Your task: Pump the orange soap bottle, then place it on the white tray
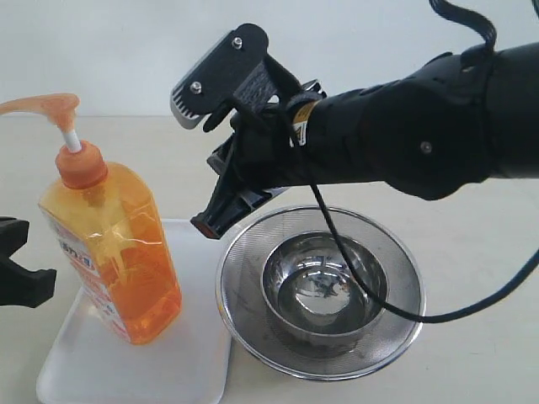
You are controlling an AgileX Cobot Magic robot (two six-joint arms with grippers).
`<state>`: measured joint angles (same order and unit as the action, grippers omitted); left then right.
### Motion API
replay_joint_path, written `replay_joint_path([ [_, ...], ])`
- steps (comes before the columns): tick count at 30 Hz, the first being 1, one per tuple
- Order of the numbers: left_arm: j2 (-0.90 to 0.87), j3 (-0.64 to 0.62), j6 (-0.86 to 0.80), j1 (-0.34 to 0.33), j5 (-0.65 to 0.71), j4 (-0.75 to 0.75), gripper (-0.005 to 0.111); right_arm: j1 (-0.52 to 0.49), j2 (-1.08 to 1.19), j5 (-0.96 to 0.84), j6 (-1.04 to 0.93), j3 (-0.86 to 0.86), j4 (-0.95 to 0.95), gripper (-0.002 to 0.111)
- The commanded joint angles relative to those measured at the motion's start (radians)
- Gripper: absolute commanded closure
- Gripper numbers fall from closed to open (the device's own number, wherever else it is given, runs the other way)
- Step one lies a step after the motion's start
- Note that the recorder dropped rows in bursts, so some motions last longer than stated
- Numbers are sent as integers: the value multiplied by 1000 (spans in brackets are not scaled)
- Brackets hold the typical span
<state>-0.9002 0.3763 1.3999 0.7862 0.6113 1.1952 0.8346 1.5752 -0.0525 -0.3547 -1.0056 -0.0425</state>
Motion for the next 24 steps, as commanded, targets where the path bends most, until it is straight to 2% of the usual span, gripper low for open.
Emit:
replay_joint_path([
  [1,-2,-37,104,3,-3,85,102,-8,36,60,-1,-3,4,108],
  [10,-28,-39,129,3,-24,156,102,50,53,95,-26,-3,6,108],
  [15,-30,-90,164,3,-13,180,102,62,53,97,-27,-3,6,108],
  [21,-32,-151,454,3,-49,478,102,62,53,97,-27,-3,6,108],
  [24,-40,-155,508,3,-65,548,102,62,53,97,-27,-3,6,108],
])
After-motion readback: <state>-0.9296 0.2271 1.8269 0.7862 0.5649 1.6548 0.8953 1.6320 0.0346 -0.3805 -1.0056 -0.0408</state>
